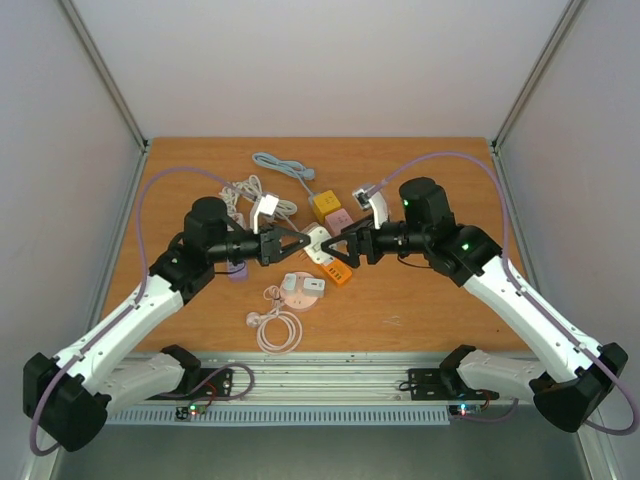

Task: Insert the plug

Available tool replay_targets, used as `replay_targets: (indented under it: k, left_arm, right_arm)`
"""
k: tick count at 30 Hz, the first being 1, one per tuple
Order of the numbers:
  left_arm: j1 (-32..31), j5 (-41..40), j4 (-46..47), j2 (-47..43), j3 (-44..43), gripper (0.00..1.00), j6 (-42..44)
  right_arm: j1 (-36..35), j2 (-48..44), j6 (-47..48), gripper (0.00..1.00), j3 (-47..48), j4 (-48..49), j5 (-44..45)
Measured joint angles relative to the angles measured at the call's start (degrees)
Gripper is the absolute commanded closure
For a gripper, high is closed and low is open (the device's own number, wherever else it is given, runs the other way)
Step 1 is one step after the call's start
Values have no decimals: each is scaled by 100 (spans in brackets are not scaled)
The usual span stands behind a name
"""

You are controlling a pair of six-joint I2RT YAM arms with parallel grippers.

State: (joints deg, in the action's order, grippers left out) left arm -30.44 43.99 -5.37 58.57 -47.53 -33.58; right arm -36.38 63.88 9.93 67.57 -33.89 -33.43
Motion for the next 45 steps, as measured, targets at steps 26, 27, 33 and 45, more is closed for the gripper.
replay_targets:
  k: [26,27,33,45]
  left_arm:
    - [0,1244,1849,-90,0,100,-1307]
    - [0,1255,1878,-90,0,100,-1335]
    - [0,1285,1943,-90,0,100,-1438]
    - [15,1316,1937,-76,0,100,-1495]
  right_arm:
    - [0,177,-1255,50,-140,1440,-2096]
    - [0,179,-1255,50,-149,1438,-2111]
    - [0,262,-1252,59,-153,1443,-2168]
    - [0,428,-1250,74,-153,1528,-2326]
